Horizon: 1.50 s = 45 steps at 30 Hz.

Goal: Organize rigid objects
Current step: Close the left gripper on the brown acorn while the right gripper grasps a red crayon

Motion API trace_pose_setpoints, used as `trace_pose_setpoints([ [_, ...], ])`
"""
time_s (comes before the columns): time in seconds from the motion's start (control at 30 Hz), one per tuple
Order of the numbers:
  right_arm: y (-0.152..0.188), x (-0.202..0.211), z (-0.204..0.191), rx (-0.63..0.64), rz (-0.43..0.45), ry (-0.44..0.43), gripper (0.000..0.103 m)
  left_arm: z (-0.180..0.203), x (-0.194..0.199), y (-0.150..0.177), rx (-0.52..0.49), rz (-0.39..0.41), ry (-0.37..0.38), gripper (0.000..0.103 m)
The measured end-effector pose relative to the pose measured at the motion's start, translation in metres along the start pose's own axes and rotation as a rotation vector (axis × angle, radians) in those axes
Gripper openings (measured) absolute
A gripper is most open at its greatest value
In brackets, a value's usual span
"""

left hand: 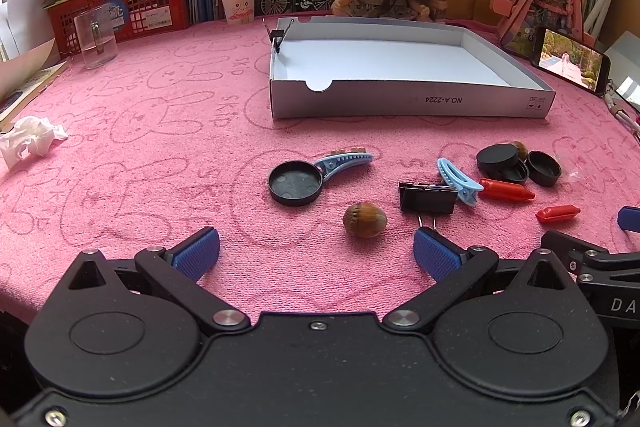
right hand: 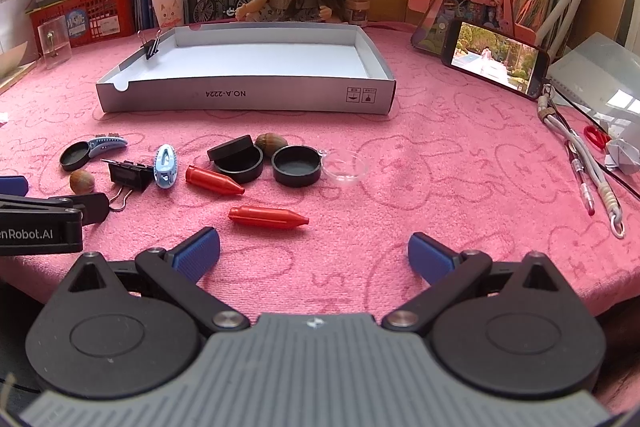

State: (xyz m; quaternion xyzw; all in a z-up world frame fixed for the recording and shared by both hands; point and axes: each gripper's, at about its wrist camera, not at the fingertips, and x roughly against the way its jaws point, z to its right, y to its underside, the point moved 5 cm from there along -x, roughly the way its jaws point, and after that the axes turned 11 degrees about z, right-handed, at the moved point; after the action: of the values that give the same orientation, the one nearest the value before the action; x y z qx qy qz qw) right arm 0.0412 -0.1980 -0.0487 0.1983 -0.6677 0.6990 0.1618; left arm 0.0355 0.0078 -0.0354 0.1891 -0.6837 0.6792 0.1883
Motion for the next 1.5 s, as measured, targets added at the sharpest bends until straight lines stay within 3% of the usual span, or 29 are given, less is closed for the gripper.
trace_pose_setpoints([
  [0.4, 0.001, 0.001, 0.0, -0.029, 0.014, 0.019, 0.103, 0.0, 0.004, 0.0, 0.016, -0.001, 0.02, 0.102],
  [0.67, -0.006, 0.007, -0.003, -0.065, 0.085, -0.019, 0.103, 0.006, 0.015, -0.005, 0.013, 0.032, 0.087, 0.084],
  [0.87, -0.005, 0.006, -0.005, -0.064, 0.08, -0.033, 0.103, 0.015, 0.017, -0.005, -0.029, 0.048, 0.112, 0.071],
  [1.07, -0.004, 0.006, -0.004, -0.064, 0.085, -0.025, 0.096, 0.014, 0.014, -0.004, -0.026, 0.041, 0.122, 0.062],
  [1.5, -0.002, 0.007, -0.008, -0.05, 0.076, -0.044, 0.07, 0.016, 0.016, -0.005, -0.047, 0.065, 0.131, 0.04],
])
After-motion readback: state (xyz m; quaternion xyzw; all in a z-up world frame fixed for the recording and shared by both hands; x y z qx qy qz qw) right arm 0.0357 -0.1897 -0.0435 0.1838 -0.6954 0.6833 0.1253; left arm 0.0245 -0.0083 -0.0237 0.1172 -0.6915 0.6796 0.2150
